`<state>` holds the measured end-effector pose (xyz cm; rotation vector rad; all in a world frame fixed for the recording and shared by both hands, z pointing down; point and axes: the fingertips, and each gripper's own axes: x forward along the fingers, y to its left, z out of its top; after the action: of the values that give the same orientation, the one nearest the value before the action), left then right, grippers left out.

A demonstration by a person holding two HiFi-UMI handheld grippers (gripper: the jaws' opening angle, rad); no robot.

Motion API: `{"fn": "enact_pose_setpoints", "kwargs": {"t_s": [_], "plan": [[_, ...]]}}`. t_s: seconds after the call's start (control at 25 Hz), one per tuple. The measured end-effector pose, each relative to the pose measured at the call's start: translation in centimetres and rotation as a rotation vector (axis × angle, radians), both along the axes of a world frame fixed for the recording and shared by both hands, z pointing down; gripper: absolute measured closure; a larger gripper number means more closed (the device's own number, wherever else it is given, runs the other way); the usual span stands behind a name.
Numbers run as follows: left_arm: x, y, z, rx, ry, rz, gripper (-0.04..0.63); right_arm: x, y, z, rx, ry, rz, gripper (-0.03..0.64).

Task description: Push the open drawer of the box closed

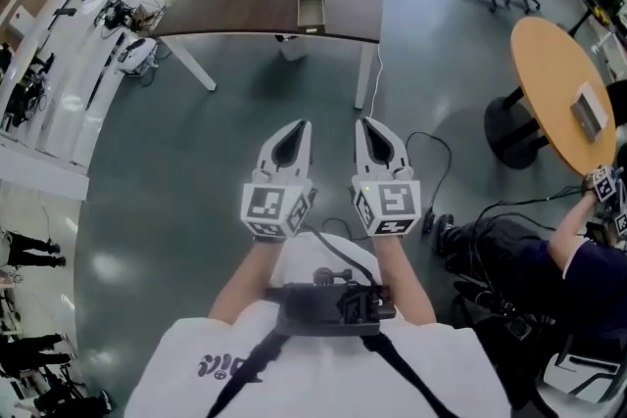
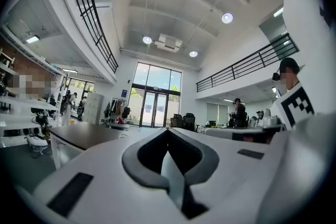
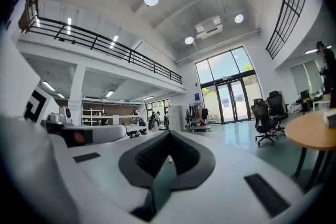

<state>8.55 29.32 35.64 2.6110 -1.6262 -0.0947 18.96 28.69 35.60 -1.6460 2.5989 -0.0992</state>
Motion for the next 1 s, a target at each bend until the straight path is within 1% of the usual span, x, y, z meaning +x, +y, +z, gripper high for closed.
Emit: {"fn": "enact_pose_setpoints", "kwargs": {"t_s": [0.04,0.12,0.16,0.24,0.36,0.44,0.64,0.72,0.8,0.88,1.0], "plan": [[0.5,0.2,0.0,-0.006,-0.001,0.007,0.583,0.2,0.2,0.3,-0.006,0.042,-0.008,0.611],[0.8,1.3,0.3,-0.029,-0.016,0.054,0.583,-1.0,0.9,2.3,-0.064,0.123,-0.042,0.611],[0.8,1.8,0.5,-0.031,-0.02,0.075,0.583,-1.5,1.2,3.1,-0.087,0.135,-0.054,0.611],[0.8,2.1,0.9,-0.02,-0.013,0.074,0.583,-1.8,1.8,3.3,-0.08,0.109,-0.064,0.611],[-0.1,1.6,1.6,-0.022,0.006,0.047,0.583,-2.0,2.2,1.9,-0.016,0.101,-0.045,0.611],[-0.5,1.0,2.1,-0.033,0.008,0.037,0.583,-2.0,2.1,1.5,0.004,0.093,-0.028,0.611],[-0.3,-1.1,2.2,-0.039,-0.022,0.064,0.583,-1.3,-0.8,2.3,-0.033,0.011,0.015,0.611],[-1.6,-2.0,1.8,-0.033,-0.019,0.049,0.583,-1.9,-2.3,2.6,-0.059,-0.021,0.025,0.611],[-3.9,-3.2,2.0,-0.016,-0.007,0.012,0.583,-3.6,-3.1,2.7,-0.074,-0.001,0.016,0.611],[-5.9,-5.3,2.2,0.015,-0.019,-0.023,0.583,-5.1,-4.0,2.7,-0.074,0.049,0.014,0.611],[-6.8,-8.9,1.5,0.051,-0.043,-0.029,0.583,-5.9,-6.6,2.7,-0.09,0.094,0.019,0.611]]}}
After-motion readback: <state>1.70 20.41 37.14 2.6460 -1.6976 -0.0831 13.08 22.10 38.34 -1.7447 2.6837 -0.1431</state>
